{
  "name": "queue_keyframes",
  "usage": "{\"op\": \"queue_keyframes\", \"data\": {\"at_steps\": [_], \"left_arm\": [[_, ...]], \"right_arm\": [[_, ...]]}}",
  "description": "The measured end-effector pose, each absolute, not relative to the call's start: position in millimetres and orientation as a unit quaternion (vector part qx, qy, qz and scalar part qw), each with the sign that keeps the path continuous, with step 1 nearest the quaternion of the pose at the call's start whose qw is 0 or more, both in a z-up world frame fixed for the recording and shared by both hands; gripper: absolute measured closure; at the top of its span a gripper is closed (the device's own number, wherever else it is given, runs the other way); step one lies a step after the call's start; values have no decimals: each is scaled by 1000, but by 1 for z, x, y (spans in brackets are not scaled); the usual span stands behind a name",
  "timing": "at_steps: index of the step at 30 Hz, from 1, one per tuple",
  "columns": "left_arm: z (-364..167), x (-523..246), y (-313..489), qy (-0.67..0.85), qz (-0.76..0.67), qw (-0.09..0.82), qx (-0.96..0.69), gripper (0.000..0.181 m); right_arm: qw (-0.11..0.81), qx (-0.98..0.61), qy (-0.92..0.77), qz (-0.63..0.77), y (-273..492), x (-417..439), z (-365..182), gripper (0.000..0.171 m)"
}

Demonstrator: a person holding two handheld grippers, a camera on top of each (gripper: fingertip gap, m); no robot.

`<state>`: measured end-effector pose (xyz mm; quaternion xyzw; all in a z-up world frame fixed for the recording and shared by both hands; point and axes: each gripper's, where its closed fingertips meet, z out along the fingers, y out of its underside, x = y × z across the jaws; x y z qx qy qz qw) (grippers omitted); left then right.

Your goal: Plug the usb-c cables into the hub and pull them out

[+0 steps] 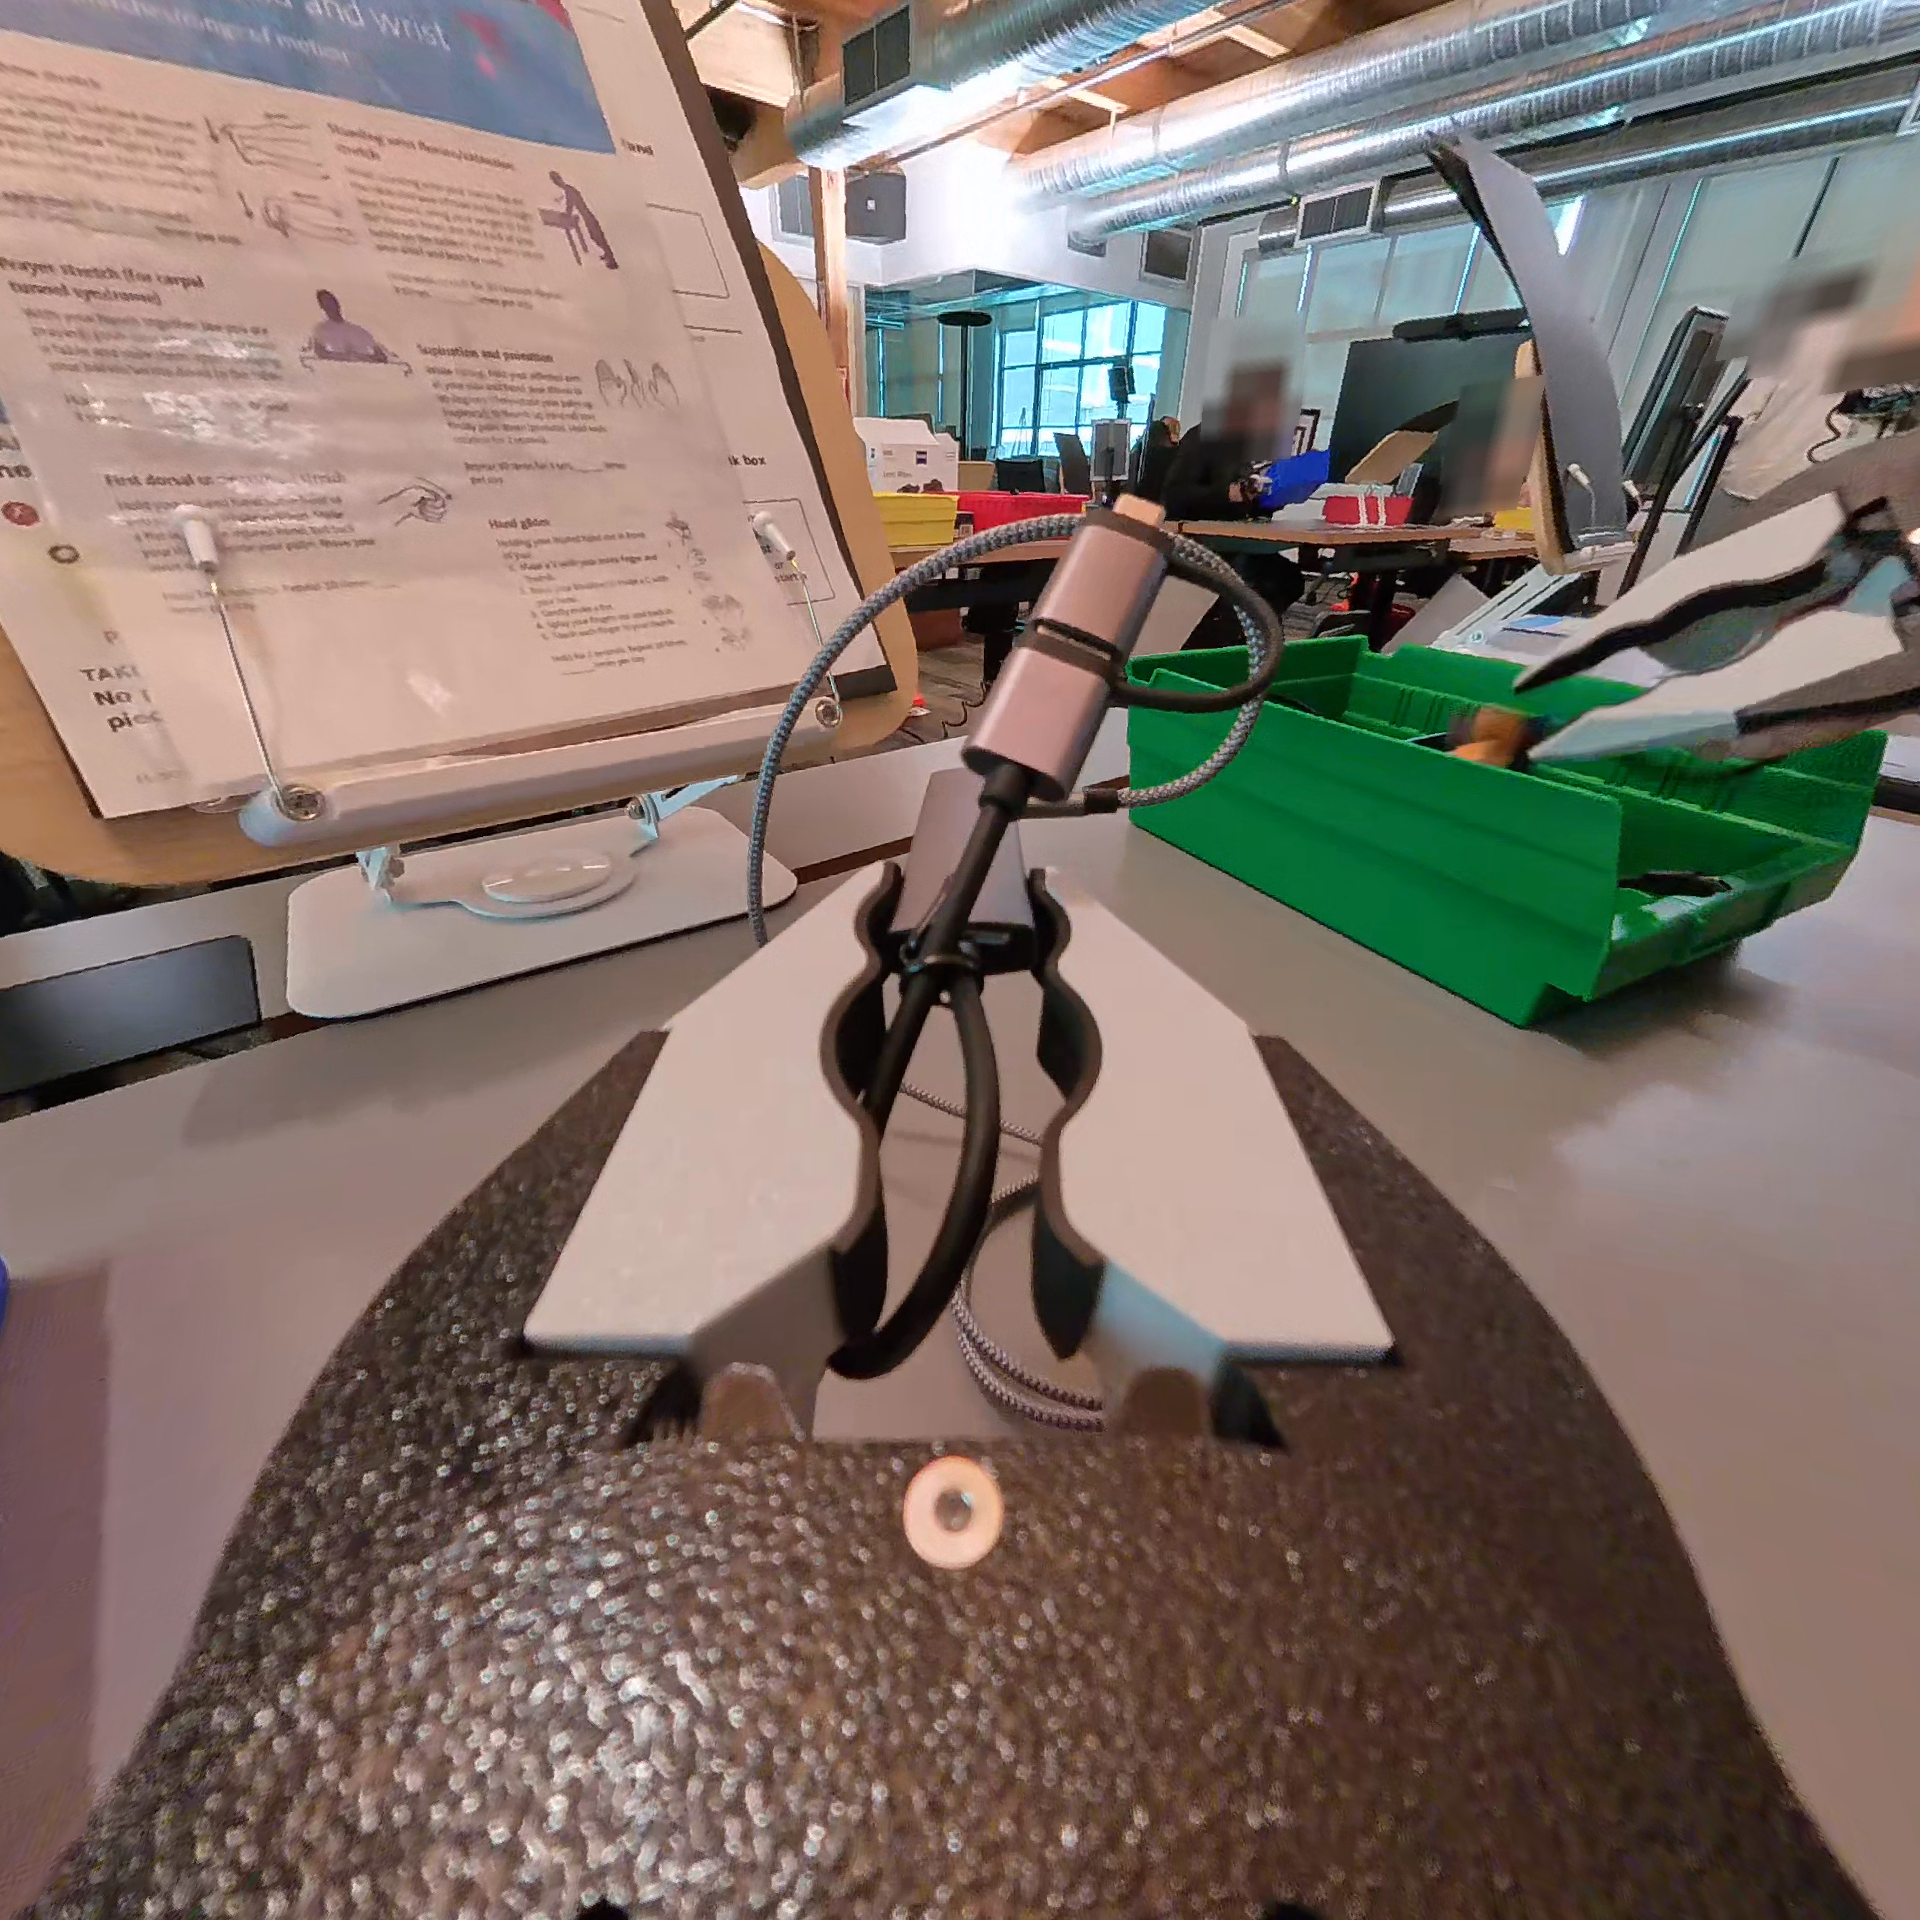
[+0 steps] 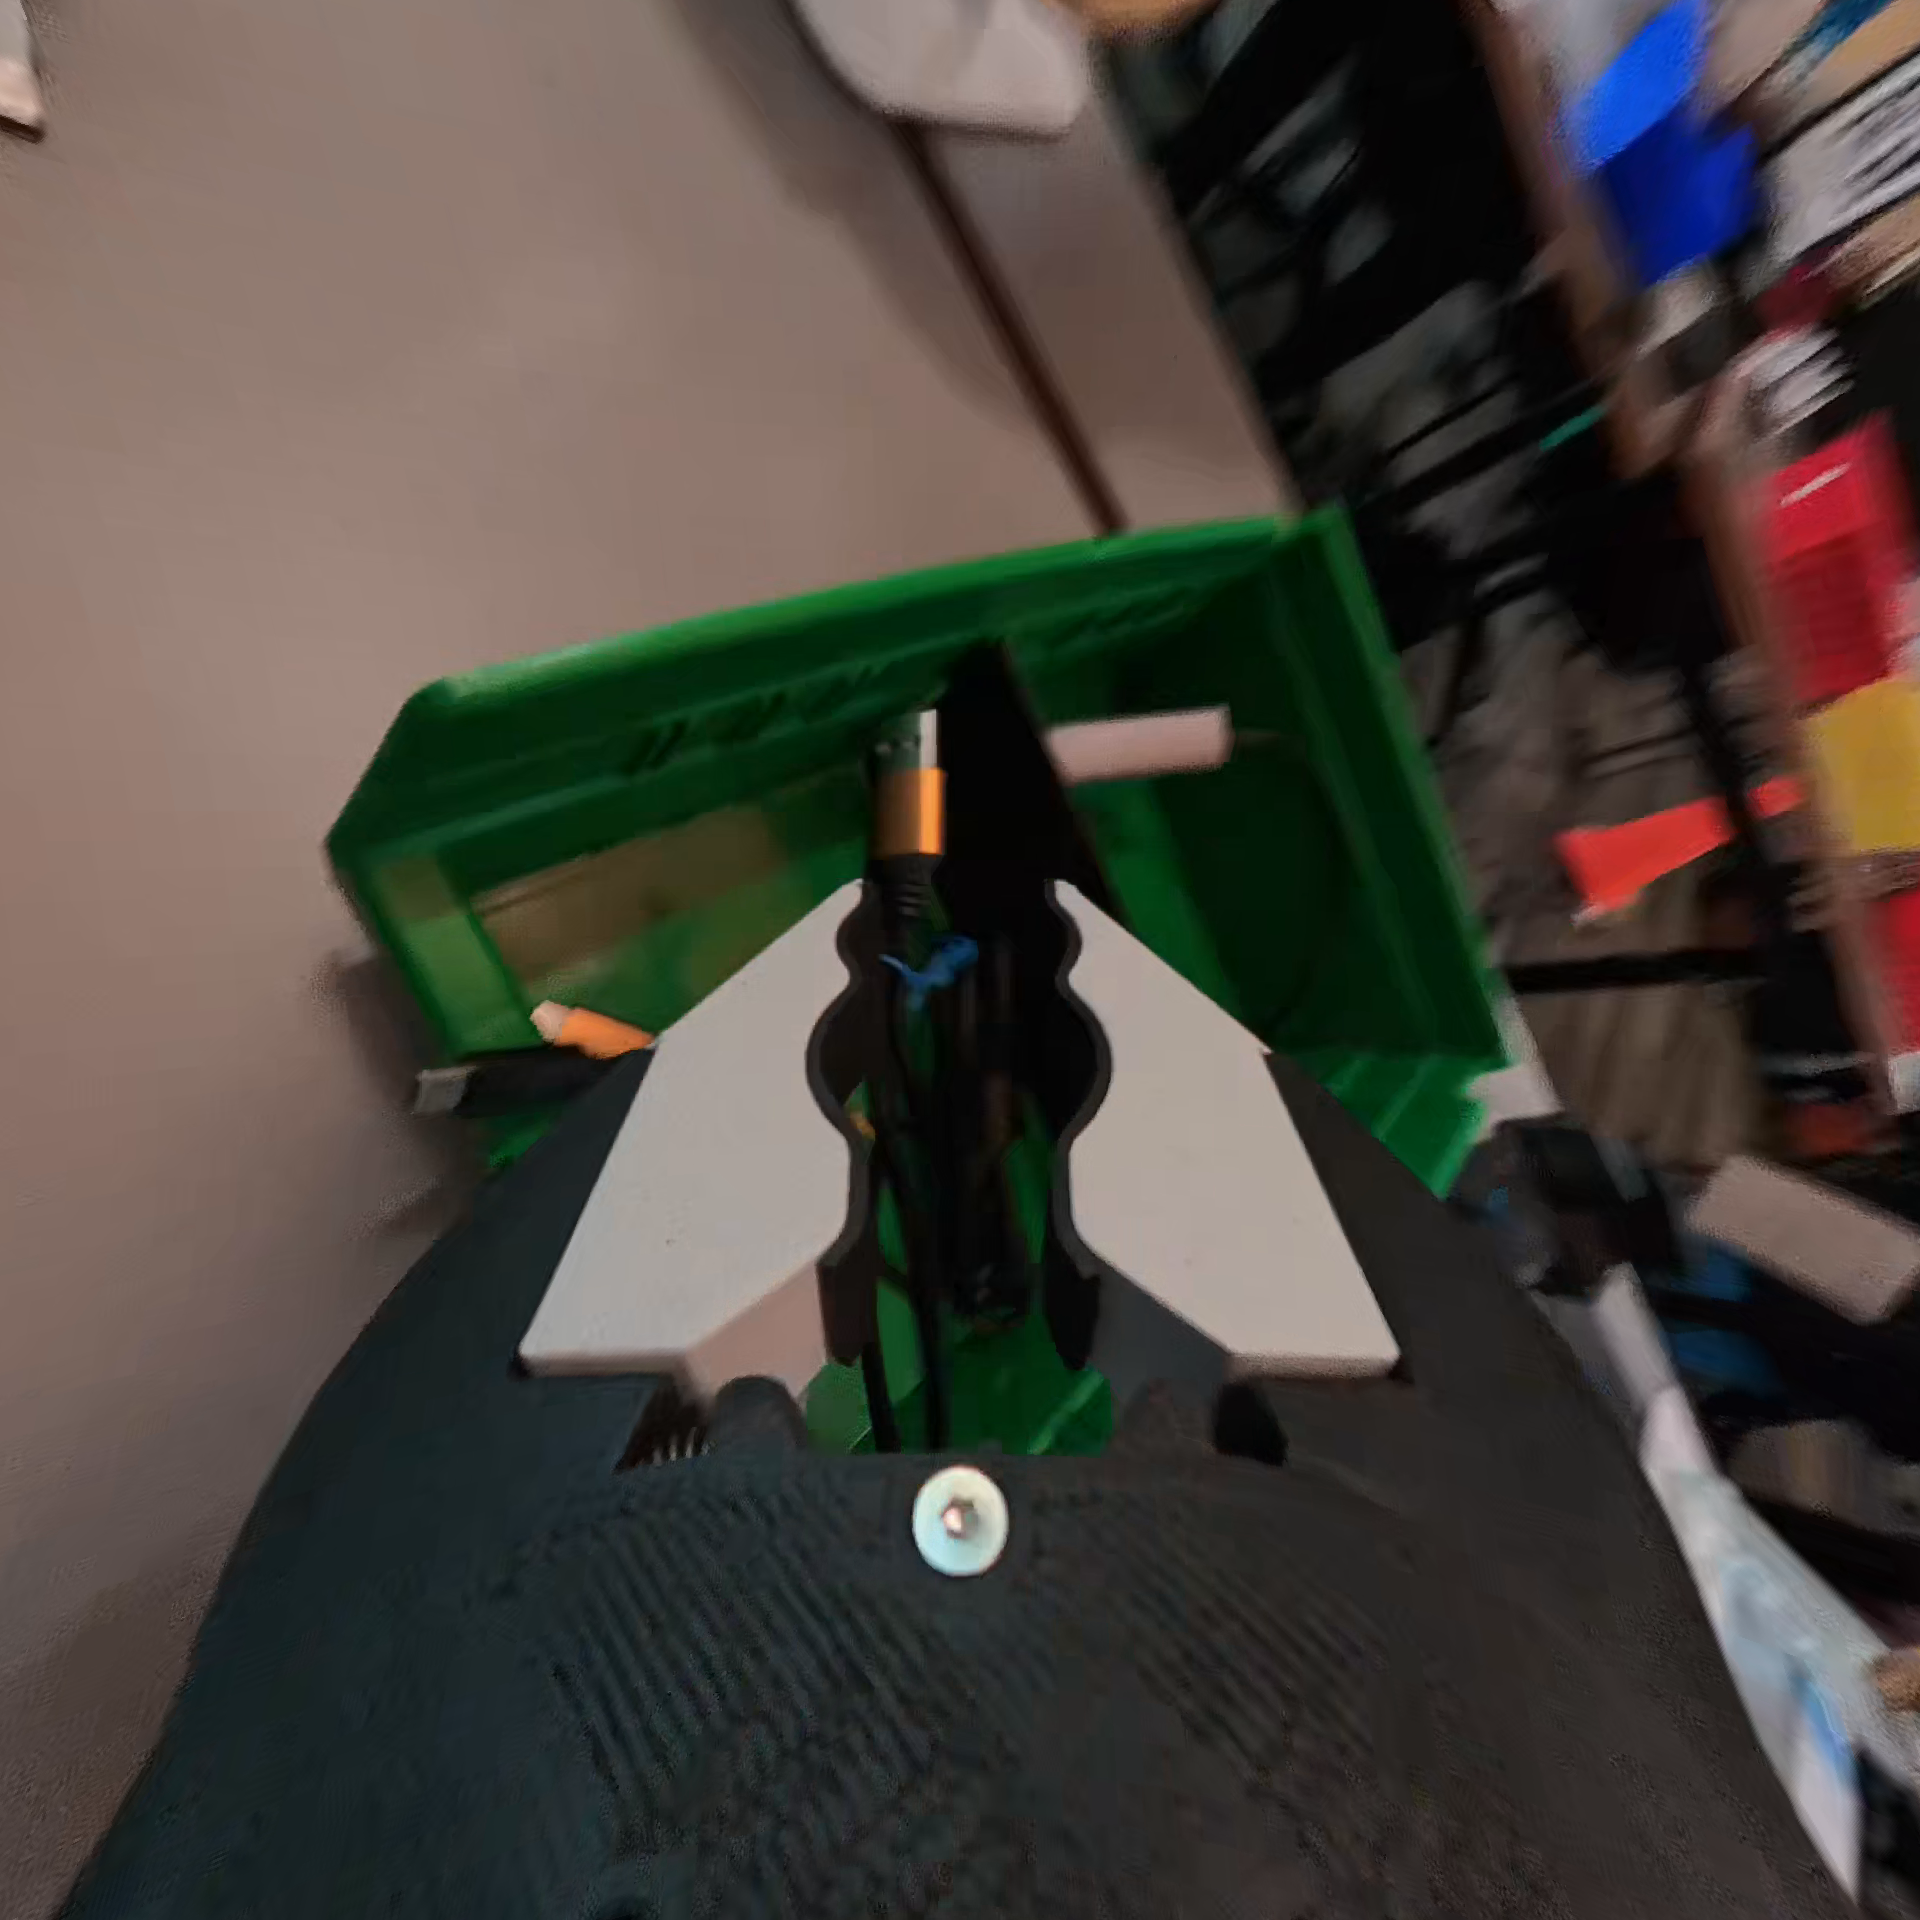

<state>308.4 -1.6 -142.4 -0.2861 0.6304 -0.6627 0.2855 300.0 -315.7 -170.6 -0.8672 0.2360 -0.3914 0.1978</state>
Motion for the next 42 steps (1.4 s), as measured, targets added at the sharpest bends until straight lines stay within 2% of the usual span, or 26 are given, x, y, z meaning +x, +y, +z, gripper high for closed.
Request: {"op": "queue_keyframes", "data": {"at_steps": [2, 4, 6, 8, 12, 14, 16, 19, 24, 28, 35, 42], "left_arm": [[-144, 308, -3, 635, -660, 286, -283, 160], [-145, 307, -4, 636, -661, 281, -281, 160], [-145, 307, -6, 637, -664, 274, -279, 160], [-146, 305, -8, 640, -666, 268, -275, 160], [-146, 300, -17, 643, -674, 254, -259, 160], [-147, 298, -18, 646, -674, 253, -255, 160], [-148, 297, -19, 648, -675, 250, -251, 160], [-148, 297, -19, 643, -681, 240, -253, 160], [-147, 296, -20, 636, -692, 224, -258, 160], [-147, 292, -25, 641, -690, 226, -248, 160], [-145, 283, -33, 655, -678, 251, -218, 160], [-145, 284, -32, 659, -666, 275, -216, 159]], "right_arm": [[165, -874, 266, -373, -326, 298, -174, 129], [138, -866, 269, -398, -334, 295, -163, 130], [158, -848, 285, -418, -324, 288, -147, 129], [250, -817, 297, -427, -285, 278, -131, 126], [502, -737, 275, -360, -152, 252, -117, 113], [565, -700, 273, -341, -103, 251, -124, 105], [582, -675, 293, -346, -80, 267, -138, 103], [607, -638, 326, -343, -69, 294, -148, 109], [635, -620, 308, -343, -64, 300, -144, 137], [657, -609, 307, -321, -64, 293, -144, 149], [661, -595, 321, -326, -70, 294, -143, 163], [654, -604, 351, -289, -68, 295, -146, 163]]}}
